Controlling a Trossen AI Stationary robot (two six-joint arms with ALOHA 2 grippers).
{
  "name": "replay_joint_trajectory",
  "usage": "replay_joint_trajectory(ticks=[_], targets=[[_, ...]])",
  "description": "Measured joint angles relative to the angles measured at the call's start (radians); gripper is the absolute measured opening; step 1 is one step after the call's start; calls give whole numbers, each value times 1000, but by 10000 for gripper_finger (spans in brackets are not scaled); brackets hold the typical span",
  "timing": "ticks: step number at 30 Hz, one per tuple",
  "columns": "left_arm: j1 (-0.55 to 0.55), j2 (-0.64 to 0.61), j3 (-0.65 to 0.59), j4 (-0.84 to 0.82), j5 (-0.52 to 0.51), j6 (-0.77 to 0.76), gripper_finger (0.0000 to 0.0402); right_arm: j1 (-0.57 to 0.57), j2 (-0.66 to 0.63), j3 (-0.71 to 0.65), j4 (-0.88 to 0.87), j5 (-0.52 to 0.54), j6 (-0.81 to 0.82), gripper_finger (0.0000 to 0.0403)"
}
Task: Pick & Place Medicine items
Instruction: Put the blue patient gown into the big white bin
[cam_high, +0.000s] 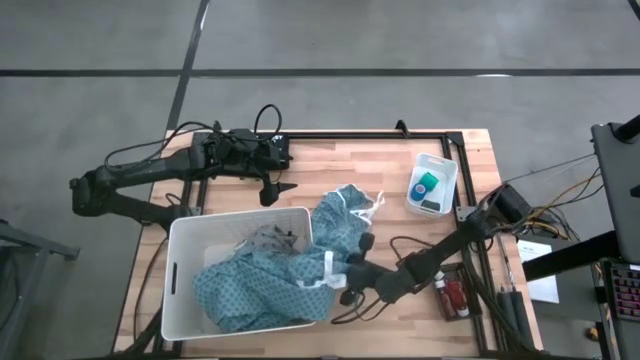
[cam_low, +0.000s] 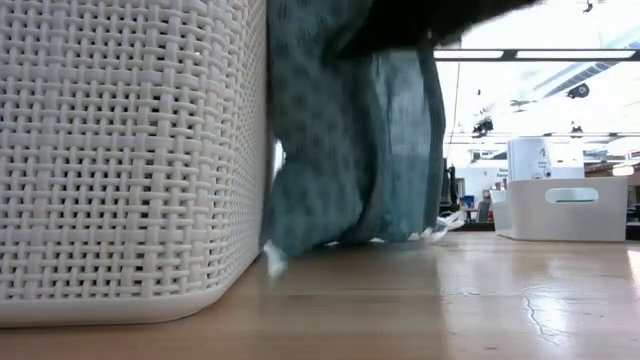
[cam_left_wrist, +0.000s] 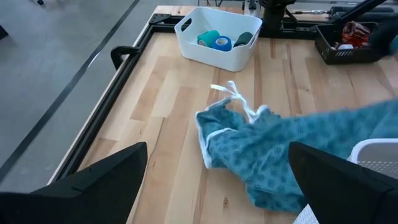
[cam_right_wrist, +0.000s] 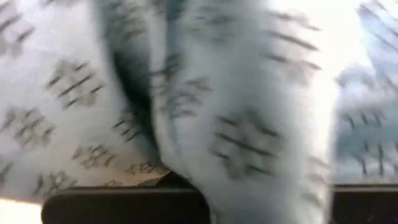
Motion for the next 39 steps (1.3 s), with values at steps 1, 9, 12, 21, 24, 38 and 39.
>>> replay_joint_trajectory(ticks=[1, 9, 12, 21, 24, 38, 39], targets=[[0, 0, 0, 0, 0, 0, 393, 3, -16, 8, 0, 18, -39, 10], [0, 0, 0, 0, 0, 0, 393, 2, -216, 65, 4, -35, -255, 9], [0, 0, 0, 0, 0, 0, 393, -23, -300, 69, 0, -224, -312, 9], [0, 0, 0, 0, 0, 0, 393, -220, -413, 210, -217, -660, -148, 8], [0, 0, 0, 0, 0, 0, 393, -291, -373, 308, -329, -788, -78, 8], [0, 0, 0, 0, 0, 0, 393, -361, 12, 942, -644, -1049, -86, 8], [0, 0, 0, 0, 0, 0, 393, -361, 43, 985, -656, -1080, -84, 8]])
